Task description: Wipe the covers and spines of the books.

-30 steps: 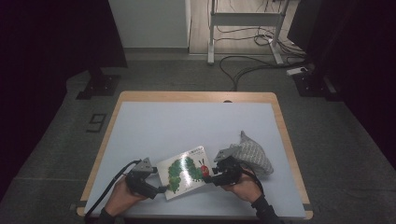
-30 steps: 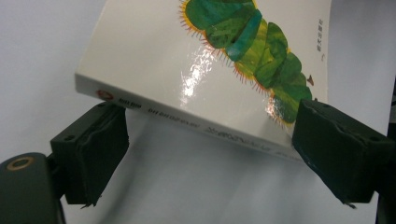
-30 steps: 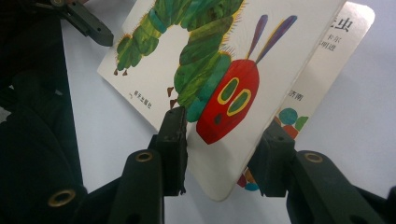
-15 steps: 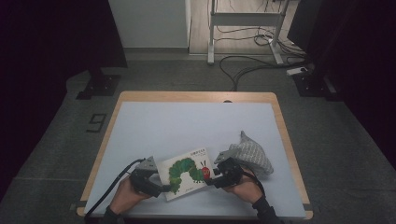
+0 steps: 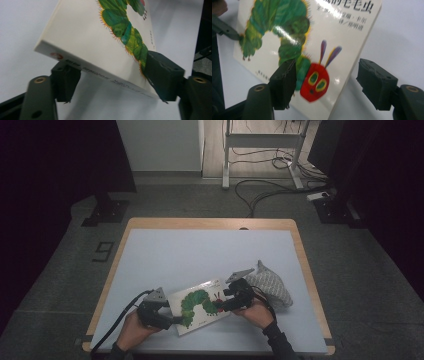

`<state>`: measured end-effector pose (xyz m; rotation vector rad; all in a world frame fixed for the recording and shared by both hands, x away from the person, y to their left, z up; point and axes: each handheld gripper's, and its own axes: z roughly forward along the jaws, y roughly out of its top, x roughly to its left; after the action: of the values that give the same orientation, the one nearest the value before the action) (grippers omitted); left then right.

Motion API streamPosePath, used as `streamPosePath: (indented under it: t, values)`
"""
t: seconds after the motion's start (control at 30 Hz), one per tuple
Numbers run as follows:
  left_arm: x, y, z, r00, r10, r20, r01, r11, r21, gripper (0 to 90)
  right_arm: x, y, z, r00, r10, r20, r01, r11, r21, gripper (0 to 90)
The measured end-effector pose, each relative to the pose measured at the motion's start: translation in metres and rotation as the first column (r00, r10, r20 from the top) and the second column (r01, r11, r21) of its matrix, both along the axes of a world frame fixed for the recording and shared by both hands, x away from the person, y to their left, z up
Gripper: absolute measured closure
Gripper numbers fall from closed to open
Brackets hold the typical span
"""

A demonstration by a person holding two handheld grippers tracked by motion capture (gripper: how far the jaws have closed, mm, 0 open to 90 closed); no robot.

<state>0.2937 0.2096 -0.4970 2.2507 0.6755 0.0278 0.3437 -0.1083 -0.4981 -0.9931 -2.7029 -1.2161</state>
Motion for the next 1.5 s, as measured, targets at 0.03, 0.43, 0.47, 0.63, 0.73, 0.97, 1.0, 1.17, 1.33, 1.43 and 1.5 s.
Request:
streamPosePath:
  t: [0.03,0.43,0.47,0.63,0.73,0.97,1.0,1.17,1.33,1.43,1.5]
  values:
    - [0.0,0.001,0.002,1.0,0.003,-0.001,-0.003,1.0,-0.009,32.9,0.002,0.002,0.0,1.0,-0.003,-0.005,0.003,1.0,0.004,33.3]
    - [0.001,0.009,0.015,1.0,0.006,0.0,-0.006,0.9989,-0.047,49.9,0.005,0.005,0.009,0.9995,-0.024,0.019,0.024,0.999,0.034,43.5]
    - [0.001,0.009,0.017,0.9999,0.008,0.007,-0.008,0.9991,-0.043,51.0,0.005,0.006,0.01,0.9992,-0.026,0.029,0.025,0.999,0.036,43.9]
    - [0.002,0.009,0.026,0.9985,0.021,0.051,-0.02,0.9998,-0.008,55.2,0.005,0.009,0.016,0.9969,-0.04,0.067,0.038,0.999,0.037,44.4]
    - [0.001,0.008,0.032,0.9962,0.029,0.082,-0.03,0.9995,0.008,58.6,0.006,0.009,0.019,0.9954,-0.053,0.081,0.049,0.998,0.048,45.2]
    - [0.001,0.008,0.04,0.9903,0.033,0.135,-0.039,0.9985,0.038,64.8,0.008,0.011,0.024,0.9908,-0.068,0.117,0.062,0.997,0.053,45.0]
    - [0.001,0.008,0.041,0.9893,0.034,0.142,-0.041,0.9983,0.041,65.3,0.008,0.012,0.025,0.9898,-0.07,0.124,0.064,0.997,0.052,44.9]
    - [0.001,0.009,0.044,0.9826,0.047,0.18,-0.058,0.9967,0.057,69.3,0.009,0.016,0.027,0.9835,-0.076,0.164,0.071,0.997,0.037,44.3]
    - [0.003,0.011,0.046,0.9765,0.06,0.207,-0.075,0.9949,0.067,69.4,0.012,0.021,0.031,0.9751,-0.075,0.209,0.07,0.997,0.032,44.3]
    - [0.002,0.011,0.045,0.9722,0.065,0.225,-0.086,0.9928,0.084,69.3,0.014,0.023,0.032,0.9712,-0.063,0.23,0.057,0.998,0.033,44.1]
    - [0.002,0.01,0.043,0.9682,0.062,0.243,-0.087,0.9917,0.095,69.1,0.017,0.025,0.029,0.9712,-0.056,0.231,0.053,0.998,0.023,43.5]
